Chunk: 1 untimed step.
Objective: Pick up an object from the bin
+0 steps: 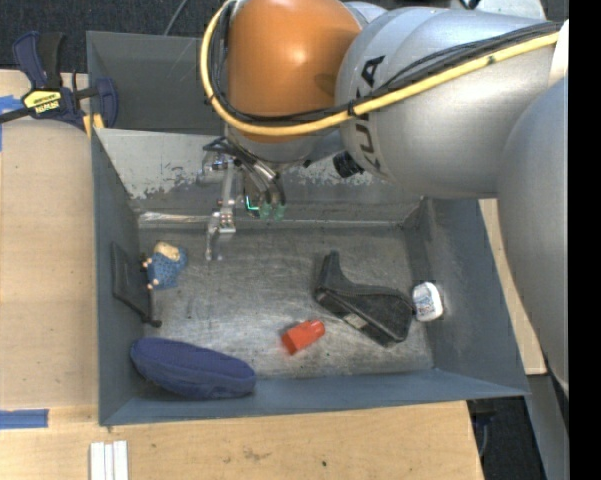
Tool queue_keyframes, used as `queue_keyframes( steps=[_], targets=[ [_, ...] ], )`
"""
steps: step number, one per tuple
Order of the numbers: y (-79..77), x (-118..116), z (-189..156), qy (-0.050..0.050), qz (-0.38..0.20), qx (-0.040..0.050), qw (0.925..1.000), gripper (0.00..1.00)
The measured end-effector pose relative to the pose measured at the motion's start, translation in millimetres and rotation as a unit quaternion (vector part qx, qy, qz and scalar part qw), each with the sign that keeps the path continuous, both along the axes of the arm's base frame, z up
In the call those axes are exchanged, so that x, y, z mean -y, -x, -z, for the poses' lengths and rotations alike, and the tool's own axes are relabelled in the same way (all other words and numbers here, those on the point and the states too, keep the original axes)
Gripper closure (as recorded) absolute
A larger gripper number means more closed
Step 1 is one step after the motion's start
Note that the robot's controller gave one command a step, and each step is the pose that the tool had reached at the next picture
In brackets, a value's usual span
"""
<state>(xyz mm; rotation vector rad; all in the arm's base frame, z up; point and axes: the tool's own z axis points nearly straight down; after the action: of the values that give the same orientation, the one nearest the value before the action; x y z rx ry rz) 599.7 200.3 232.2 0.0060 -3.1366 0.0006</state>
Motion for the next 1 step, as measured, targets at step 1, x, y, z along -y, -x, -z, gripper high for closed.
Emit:
queue_keyframes(
  steps=[1],
  targets=[
    [4.6,-22.3,115.0,0.001,0.096,0.0001,0.9954,0.00]
  ],
)
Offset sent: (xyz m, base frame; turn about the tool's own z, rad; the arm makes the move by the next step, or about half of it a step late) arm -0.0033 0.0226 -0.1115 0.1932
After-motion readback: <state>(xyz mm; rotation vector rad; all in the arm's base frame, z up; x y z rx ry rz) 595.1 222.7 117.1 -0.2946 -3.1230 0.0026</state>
